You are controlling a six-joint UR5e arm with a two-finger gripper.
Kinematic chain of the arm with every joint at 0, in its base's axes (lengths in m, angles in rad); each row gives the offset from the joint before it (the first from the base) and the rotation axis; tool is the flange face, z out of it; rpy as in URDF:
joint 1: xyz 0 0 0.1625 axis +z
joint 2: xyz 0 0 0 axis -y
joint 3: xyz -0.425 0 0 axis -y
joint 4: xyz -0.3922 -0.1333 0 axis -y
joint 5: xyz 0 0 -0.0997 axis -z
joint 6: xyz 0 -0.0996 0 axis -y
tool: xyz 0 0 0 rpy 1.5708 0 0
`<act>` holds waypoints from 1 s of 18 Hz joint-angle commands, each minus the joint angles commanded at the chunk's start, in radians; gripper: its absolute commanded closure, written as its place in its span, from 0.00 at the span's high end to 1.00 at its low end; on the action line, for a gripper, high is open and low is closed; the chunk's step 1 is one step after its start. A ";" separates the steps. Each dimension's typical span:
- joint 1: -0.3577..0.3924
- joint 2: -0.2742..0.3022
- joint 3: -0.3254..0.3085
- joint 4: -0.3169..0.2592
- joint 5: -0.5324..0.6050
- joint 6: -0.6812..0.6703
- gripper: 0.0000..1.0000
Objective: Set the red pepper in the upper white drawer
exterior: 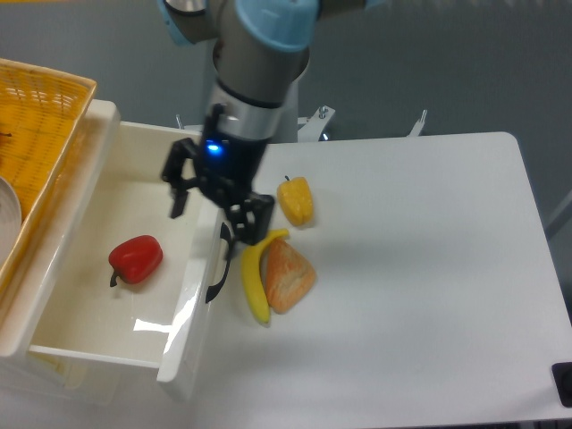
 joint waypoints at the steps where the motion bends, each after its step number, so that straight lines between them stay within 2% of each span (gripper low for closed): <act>1: 0.011 -0.008 -0.003 0.000 0.014 -0.002 1.00; 9: 0.098 -0.087 -0.028 0.005 0.184 0.015 1.00; 12: 0.117 -0.109 -0.040 0.005 0.270 0.084 1.00; 15: 0.132 -0.140 -0.046 0.020 0.302 0.104 1.00; 18: 0.201 -0.172 -0.060 0.014 0.308 0.243 1.00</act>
